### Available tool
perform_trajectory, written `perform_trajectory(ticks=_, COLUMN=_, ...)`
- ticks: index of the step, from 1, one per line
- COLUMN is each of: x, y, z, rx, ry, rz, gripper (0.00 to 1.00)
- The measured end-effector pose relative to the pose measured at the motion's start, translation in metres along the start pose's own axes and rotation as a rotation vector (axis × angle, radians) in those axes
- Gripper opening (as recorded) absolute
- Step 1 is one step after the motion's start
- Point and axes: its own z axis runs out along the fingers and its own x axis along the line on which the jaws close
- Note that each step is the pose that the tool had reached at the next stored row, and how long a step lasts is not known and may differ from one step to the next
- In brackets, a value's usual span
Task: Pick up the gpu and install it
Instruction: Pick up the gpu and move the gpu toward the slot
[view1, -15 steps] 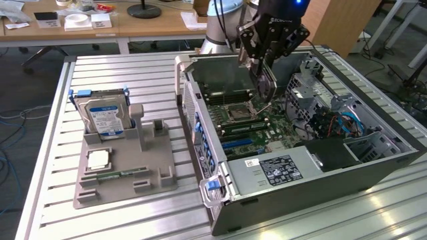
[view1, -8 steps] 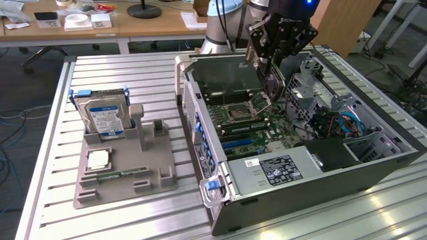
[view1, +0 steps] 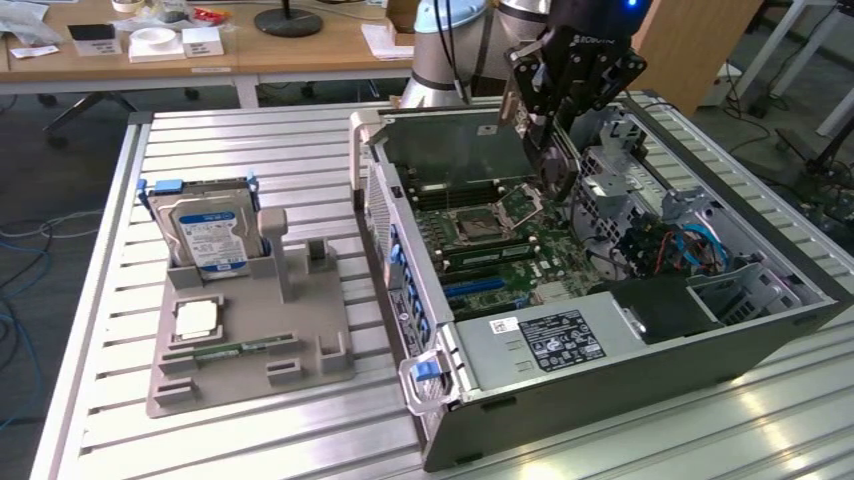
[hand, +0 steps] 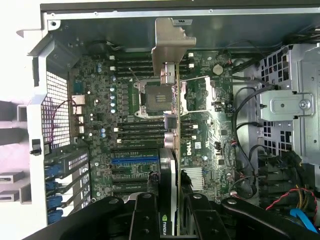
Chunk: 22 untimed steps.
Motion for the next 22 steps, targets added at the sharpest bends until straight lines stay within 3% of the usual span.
perform_trajectory(ticks=7, x=-0.003, y=0.0003, z=0.0001, rx=-0.0001, ry=0.0, rz=0.0, gripper=0.27)
perform_trajectory(ticks=22, x=-0.032, y=0.0023, z=0.001, rx=0.0, ry=0.0, rz=0.0, gripper=0.27)
